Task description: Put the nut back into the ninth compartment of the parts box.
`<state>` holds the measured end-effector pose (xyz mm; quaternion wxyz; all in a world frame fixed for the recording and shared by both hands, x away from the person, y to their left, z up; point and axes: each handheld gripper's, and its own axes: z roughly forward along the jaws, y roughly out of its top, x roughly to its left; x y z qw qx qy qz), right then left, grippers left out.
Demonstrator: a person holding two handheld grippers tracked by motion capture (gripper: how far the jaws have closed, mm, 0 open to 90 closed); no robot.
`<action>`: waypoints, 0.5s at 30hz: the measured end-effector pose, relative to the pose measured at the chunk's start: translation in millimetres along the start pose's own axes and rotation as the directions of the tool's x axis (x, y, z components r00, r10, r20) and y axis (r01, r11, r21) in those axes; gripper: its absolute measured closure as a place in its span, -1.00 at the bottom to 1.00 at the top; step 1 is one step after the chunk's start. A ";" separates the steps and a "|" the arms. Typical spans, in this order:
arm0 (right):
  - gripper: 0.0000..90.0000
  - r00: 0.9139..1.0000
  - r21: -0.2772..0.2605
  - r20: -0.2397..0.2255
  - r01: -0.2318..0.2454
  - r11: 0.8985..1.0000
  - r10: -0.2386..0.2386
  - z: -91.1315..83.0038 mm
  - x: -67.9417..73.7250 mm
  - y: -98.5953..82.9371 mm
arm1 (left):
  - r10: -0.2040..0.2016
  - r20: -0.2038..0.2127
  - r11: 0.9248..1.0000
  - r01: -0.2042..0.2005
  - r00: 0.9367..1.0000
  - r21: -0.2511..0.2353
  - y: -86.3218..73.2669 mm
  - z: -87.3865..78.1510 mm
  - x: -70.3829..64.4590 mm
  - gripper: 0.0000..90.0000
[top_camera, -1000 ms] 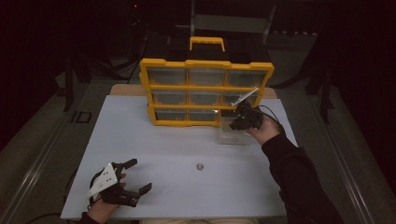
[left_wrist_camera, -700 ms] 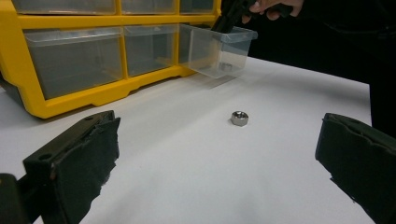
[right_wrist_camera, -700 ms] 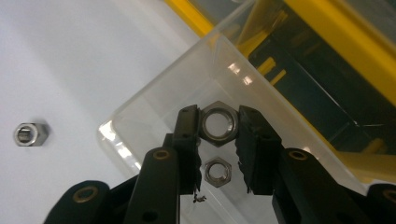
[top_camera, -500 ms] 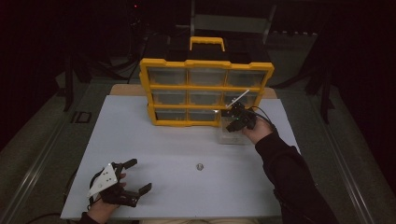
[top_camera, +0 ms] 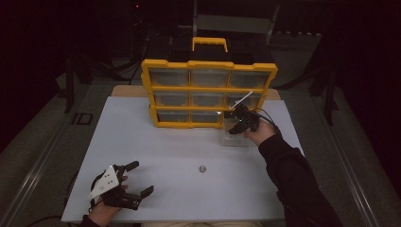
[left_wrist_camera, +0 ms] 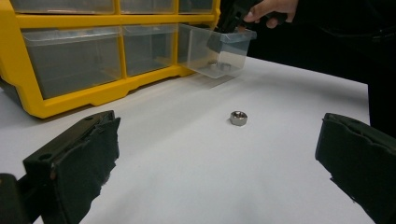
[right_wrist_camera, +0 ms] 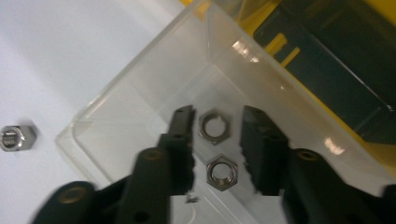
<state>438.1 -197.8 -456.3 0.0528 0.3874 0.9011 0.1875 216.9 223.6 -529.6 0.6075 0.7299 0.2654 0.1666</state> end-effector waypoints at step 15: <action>-0.16 0.997 -0.045 -0.028 -0.074 0.996 0.073 -28.8 -5.6 -6.3 | -0.002 -0.001 1.000 0.002 1.000 0.003 0.0 0.2 0.1 -1.00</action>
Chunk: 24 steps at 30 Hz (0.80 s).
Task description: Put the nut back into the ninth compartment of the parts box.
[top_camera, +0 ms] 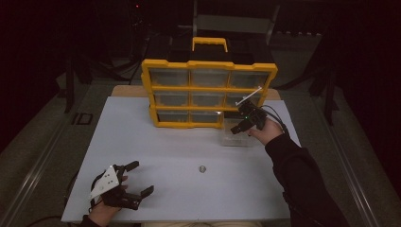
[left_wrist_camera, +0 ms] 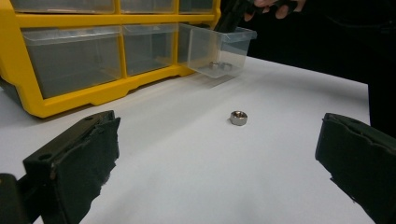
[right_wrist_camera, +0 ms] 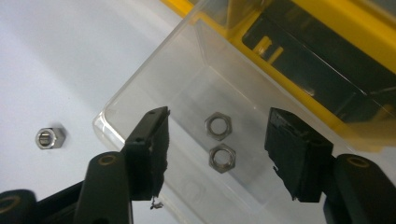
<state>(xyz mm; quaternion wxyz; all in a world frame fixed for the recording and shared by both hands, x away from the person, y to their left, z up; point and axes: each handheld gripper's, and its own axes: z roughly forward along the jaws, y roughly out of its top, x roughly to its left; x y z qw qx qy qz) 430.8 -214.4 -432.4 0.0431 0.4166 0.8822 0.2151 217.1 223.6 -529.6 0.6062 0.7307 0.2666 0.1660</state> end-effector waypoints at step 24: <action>-0.72 0.998 -0.076 -0.008 0.062 0.995 -0.063 -33.4 36.5 -16.2 | -0.005 0.000 1.000 0.005 1.000 0.002 -0.2 0.4 -0.1 -1.00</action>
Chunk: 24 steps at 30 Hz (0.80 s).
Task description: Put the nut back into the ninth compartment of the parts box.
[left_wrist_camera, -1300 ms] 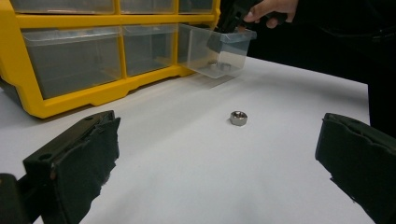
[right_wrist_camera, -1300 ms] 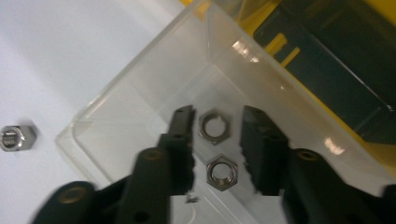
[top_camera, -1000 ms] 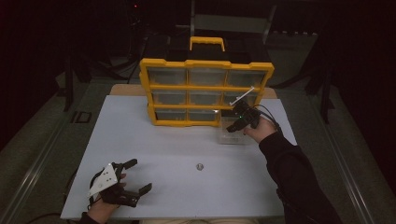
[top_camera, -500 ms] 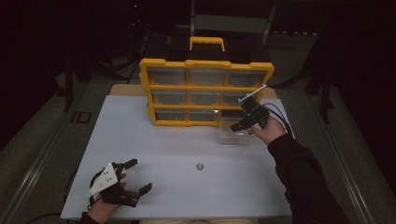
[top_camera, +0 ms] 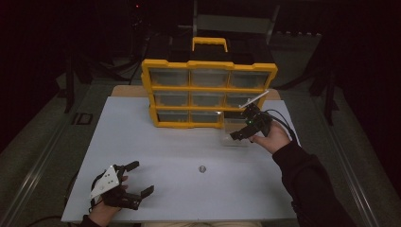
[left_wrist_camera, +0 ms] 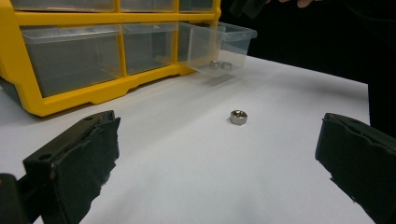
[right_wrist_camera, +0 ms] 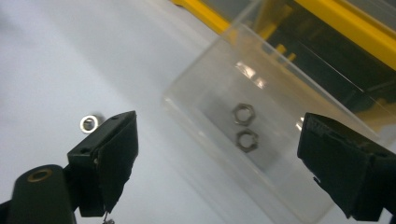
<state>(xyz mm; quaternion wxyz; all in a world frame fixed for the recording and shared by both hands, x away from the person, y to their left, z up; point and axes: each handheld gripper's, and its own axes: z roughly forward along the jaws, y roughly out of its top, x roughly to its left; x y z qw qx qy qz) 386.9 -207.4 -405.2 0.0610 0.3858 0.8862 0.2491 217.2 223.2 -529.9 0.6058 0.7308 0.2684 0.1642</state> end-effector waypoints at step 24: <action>-0.72 0.988 -0.029 -0.088 0.129 0.991 -0.131 9.6 58.1 4.1 | 0.005 0.002 1.000 -0.005 1.000 -0.002 0.3 -0.3 -0.3 -1.00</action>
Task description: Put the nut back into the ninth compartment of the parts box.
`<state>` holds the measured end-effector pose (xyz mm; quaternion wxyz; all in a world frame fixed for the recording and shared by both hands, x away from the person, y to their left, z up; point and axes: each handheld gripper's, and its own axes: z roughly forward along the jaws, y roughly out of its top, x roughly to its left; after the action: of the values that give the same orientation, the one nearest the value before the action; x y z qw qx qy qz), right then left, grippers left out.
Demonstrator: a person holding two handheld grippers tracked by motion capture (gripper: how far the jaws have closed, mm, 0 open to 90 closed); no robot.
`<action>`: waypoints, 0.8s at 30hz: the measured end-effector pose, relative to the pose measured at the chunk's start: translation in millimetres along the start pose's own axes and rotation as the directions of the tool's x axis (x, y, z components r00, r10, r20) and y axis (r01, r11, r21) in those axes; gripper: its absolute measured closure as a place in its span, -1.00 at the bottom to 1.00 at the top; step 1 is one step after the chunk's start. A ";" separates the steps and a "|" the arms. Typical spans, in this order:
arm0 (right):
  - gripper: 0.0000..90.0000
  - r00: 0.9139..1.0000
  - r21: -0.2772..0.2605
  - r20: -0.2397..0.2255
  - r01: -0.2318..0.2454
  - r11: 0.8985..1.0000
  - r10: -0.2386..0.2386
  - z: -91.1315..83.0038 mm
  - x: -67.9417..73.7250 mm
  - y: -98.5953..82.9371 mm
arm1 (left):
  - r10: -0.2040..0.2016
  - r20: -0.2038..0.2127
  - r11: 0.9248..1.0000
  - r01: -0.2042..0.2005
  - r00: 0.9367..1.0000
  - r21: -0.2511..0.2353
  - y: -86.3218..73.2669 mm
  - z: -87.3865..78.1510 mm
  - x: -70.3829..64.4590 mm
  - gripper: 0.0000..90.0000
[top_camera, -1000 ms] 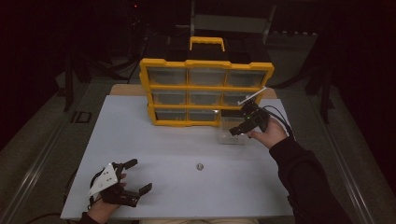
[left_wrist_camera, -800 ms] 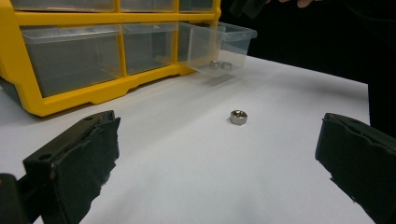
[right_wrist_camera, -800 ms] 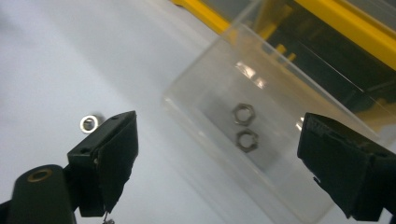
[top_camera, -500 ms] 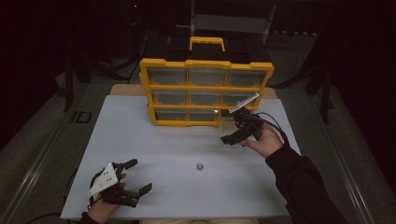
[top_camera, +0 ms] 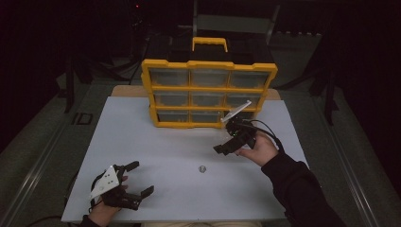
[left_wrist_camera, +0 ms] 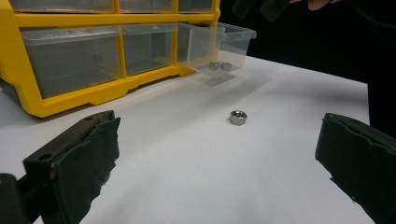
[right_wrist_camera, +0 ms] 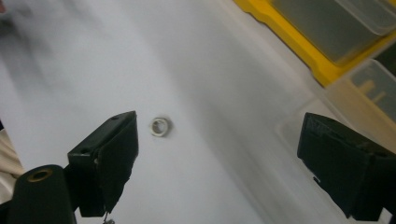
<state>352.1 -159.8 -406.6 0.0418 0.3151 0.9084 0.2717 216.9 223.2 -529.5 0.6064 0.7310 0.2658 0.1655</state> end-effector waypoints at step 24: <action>-0.45 0.987 0.137 -0.090 0.145 0.980 -0.134 62.4 38.7 -1.8 | -0.005 0.003 1.000 0.005 1.000 -0.004 0.1 -0.3 0.1 -1.00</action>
<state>335.6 -108.7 -456.8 0.0015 0.2416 0.9464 0.2146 216.8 223.5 -529.3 0.6086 0.7293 0.2664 0.1634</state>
